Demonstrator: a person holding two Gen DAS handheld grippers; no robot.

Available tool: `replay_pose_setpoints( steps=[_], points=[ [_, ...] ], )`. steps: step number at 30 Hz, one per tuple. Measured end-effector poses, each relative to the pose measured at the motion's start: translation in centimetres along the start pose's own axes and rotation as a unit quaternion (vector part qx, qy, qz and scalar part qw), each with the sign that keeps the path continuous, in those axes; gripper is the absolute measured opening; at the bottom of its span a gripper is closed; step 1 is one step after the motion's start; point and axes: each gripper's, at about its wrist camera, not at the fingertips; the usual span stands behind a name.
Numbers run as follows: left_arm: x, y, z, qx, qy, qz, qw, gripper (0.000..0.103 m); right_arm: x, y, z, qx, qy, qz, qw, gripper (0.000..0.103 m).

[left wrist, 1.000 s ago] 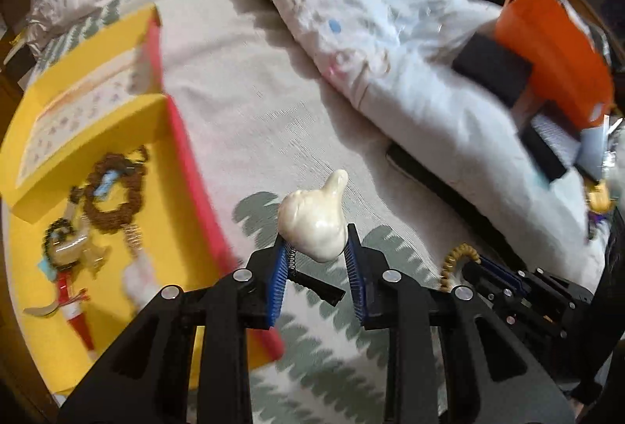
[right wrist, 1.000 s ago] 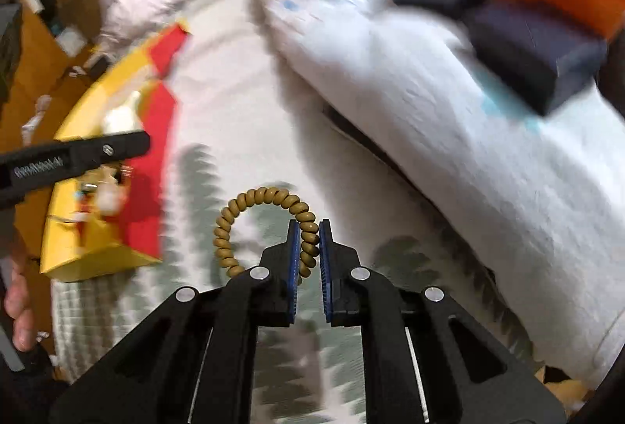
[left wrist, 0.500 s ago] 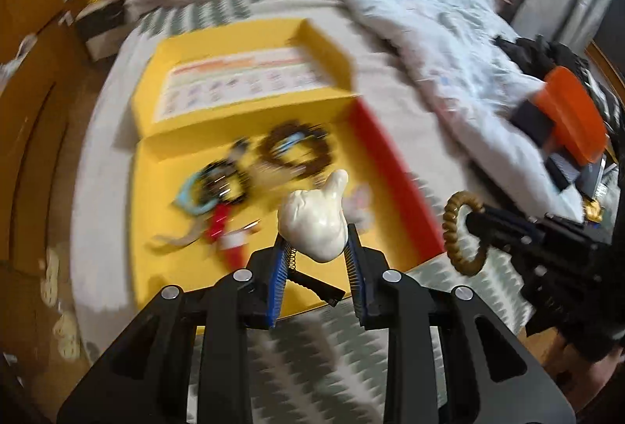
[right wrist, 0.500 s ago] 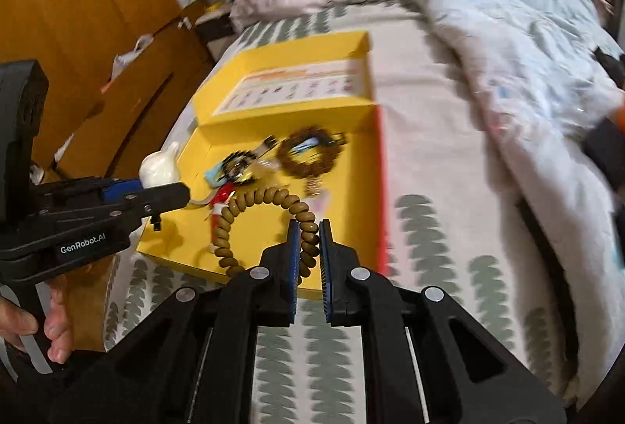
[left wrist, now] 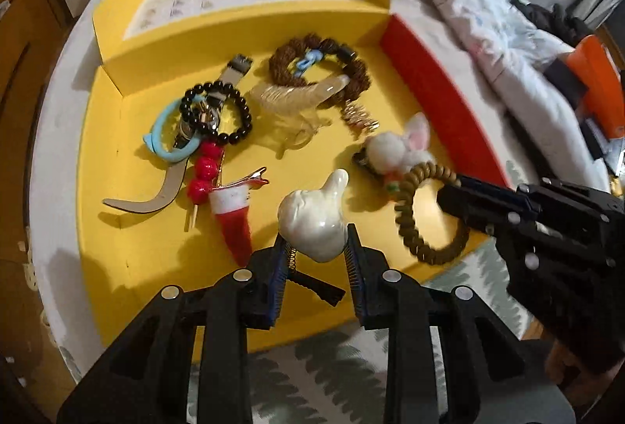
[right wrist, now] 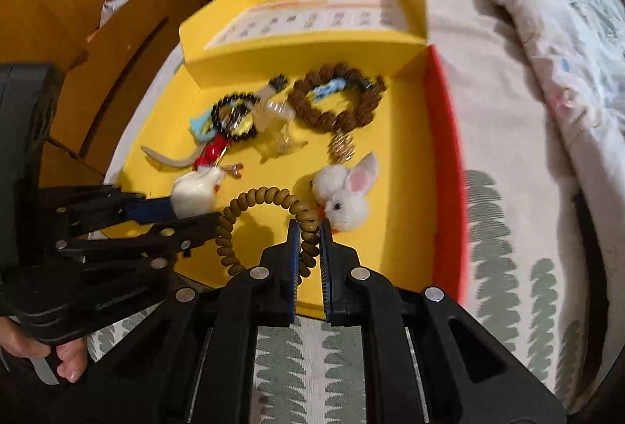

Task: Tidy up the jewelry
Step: 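Carry the garlic ornament and coil hair tie into the yellow box and open both tools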

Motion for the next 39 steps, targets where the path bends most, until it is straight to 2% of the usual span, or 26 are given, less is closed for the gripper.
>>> replay_pose_setpoints(
  steps=[4,8,12,15,22,25,30,31,33,35,36,37,39],
  points=[
    [0.9,-1.8,0.0,0.024,0.009,-0.010,0.9996,0.028,0.3,-2.0,0.1,0.025,0.007,0.011,1.000,0.011],
    [1.7,-3.6,-0.1,0.050,0.024,-0.018,0.9983,0.028,0.4,-3.8,0.3,0.046,0.012,0.001,0.999,0.011],
    [1.8,-3.5,0.1,0.045,0.029,-0.014,0.9985,0.028,0.5,-5.2,0.6,0.061,0.013,-0.006,0.998,0.011],
    [2.0,-3.5,0.1,0.041,0.030,-0.004,0.9987,0.029,0.6,-6.3,0.8,0.067,0.017,-0.027,0.997,0.011],
    [2.5,-3.3,0.1,0.040,0.033,0.004,0.9986,0.032,0.4,-6.4,1.0,0.052,0.026,-0.042,0.997,0.013],
    [2.3,-3.3,0.2,0.041,0.034,0.002,0.9986,0.032,0.3,-6.2,1.2,0.049,0.026,-0.037,0.998,0.019],
    [1.9,-3.0,0.3,0.039,0.035,-0.005,0.9986,0.032,0.2,-4.8,1.2,0.035,0.022,-0.033,0.999,0.022],
    [1.8,-2.8,0.3,0.037,0.035,-0.007,0.9987,0.033,0.4,-4.6,1.2,0.032,0.023,-0.035,0.999,0.026],
    [1.7,-2.0,0.3,0.027,0.034,-0.012,0.9990,0.040,0.5,-3.7,1.2,0.022,0.026,-0.031,0.999,0.040],
    [1.4,-1.3,0.3,0.015,0.032,-0.006,0.9994,0.049,0.5,-2.1,0.9,0.003,0.029,-0.027,0.999,0.058],
    [1.4,-0.8,0.3,0.006,0.031,0.001,0.9995,0.053,0.5,-1.2,0.8,-0.009,0.030,-0.025,0.999,0.060],
    [1.4,-0.6,0.4,0.000,0.031,0.006,0.9995,0.060,0.6,-0.7,0.7,-0.016,0.027,-0.024,0.999,0.066],
    [1.6,-0.1,0.4,-0.014,0.032,0.023,0.9991,0.063,0.6,0.6,0.6,-0.039,0.023,-0.020,0.999,0.072]
  ],
)
Point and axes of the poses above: each gripper's, at about its wrist camera, not at the fingertips, and y roughly against the way its jaws point, x to its left, z to its top, and after that the axes turned 1 degree about z, right-handed
